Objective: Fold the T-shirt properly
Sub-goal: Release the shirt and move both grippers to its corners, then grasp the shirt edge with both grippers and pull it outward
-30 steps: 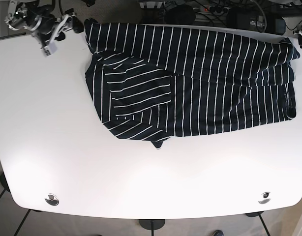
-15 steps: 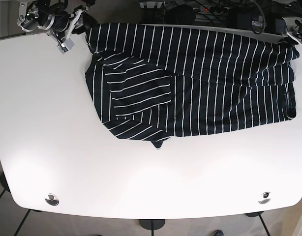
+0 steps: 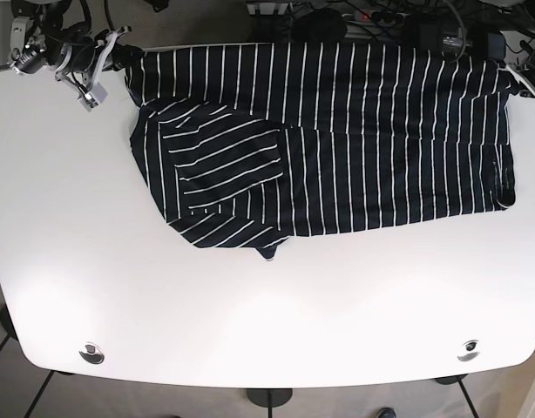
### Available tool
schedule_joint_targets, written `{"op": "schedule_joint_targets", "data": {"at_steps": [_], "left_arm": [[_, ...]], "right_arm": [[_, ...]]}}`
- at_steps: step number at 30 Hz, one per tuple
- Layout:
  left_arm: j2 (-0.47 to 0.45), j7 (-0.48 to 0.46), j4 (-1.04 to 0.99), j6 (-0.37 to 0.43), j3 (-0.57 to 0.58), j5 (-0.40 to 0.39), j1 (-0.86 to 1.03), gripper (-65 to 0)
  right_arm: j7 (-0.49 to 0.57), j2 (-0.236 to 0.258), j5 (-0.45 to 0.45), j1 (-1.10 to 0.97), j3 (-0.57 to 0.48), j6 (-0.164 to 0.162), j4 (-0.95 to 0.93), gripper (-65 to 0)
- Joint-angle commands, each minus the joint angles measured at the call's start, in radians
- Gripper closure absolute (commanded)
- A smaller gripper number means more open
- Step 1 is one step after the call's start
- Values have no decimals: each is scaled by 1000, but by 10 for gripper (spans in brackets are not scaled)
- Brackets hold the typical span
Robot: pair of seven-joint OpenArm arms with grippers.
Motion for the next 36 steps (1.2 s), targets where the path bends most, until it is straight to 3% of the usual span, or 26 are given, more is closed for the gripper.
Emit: {"op": "schedule_joint_targets", "data": {"at_steps": [1,5,7,9,12,15,17,19,22,28,33,36], "left_arm": [[-21,-5,28,2,-6,-5,3,-50],[-21,-5,28,2,-8,-4,24,-72],[-21,-4,44,2,-8,-5,38,-149],[-21,-2,66,2,-11,-5,39,-250],[-21,-1,109,2,-11,-13,38,-343],[-21,-1,133,2,-3,-13,0,-353],[-21,-1,127,2,24,-2,-99,-353],[-21,-1,126,2,52,1,-177,-351],[-21,-4,124,2,142,76,-321,-351],[-21,-4,64,2,248,96,-528,-357],[-21,-4,6,231,297,95,-610,-358],[-21,-4,-49,300,314,95,-646,-358]], "right_arm": [[10,37,10,-5,10,0,14,-19],[10,37,10,-6,10,0,17,-41],[10,37,10,-11,10,0,19,-108],[12,31,10,-17,52,0,42,-233],[12,-9,10,-25,177,0,94,-444],[12,-16,9,49,207,0,95,-564],[12,-29,-36,142,203,-31,91,-574],[10,-73,-108,253,200,-63,77,-574],[12,-124,-294,485,70,-65,2,-574],[164,-207,-496,772,-116,-65,-294,-574],[345,-210,-518,894,-220,-68,-587,-574],[412,-208,-518,928,-243,-68,-707,-574]]}}
